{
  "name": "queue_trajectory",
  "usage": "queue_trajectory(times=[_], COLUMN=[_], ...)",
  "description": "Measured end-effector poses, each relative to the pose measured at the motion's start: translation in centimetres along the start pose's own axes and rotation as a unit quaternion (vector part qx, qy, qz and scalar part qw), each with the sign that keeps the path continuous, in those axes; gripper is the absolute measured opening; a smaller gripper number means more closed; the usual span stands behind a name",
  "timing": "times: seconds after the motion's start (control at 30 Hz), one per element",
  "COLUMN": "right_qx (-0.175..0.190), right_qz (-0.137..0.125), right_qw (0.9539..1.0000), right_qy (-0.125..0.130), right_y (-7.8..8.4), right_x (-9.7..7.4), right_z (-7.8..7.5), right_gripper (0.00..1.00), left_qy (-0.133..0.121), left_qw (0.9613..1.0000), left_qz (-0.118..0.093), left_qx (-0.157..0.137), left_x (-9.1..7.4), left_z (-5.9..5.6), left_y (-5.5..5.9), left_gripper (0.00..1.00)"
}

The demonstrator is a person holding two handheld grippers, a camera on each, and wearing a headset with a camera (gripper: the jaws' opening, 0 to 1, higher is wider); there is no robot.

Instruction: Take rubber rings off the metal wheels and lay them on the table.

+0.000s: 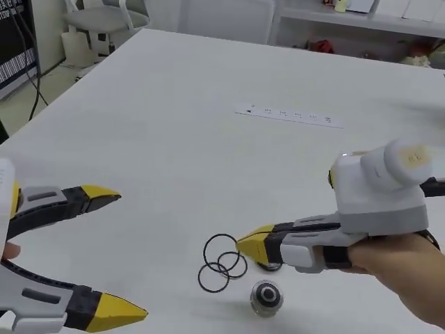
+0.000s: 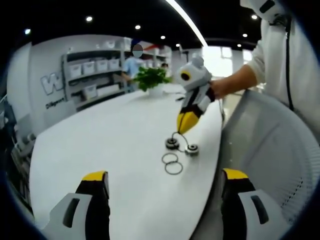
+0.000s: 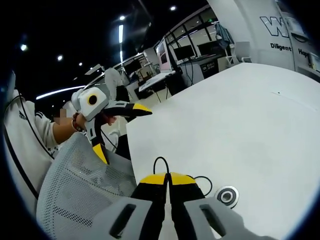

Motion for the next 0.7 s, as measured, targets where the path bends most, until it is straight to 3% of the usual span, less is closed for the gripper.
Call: queue_trajectory(times=[0.27,0.7], right_qx=[0.006,0.015], right_qz=[0.024,0.068], right_qw=[0.9996,0.9974], right_qy=[-0.013,-0.02], right_y=[0.5,1.8], right_x=[1.7,3.9], right_z=[0.3,-0.8], right_gripper=[0.0,0.0], left_qy=[-0.005,-0.011], left_qw=[1.0,0.9997], left_qz=[0.0,0.004], left_qx=[-0.007,-0.023], left_x=[-0.5,-0.9], left_z=[0.3,0.3], left_y=[0.6,1.3], left_gripper=[0.94,0.95])
Point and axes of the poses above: the centre of the closed fingertips' face, and the gripper's own axes: x roughly forward along the fingers, z roughly to its left, y roughly out of its underside, the point moved 10 cm from there along -x, roughly backward along the fingers, and after that the axes turned 7 degrees about x, right-handed, at the moved point
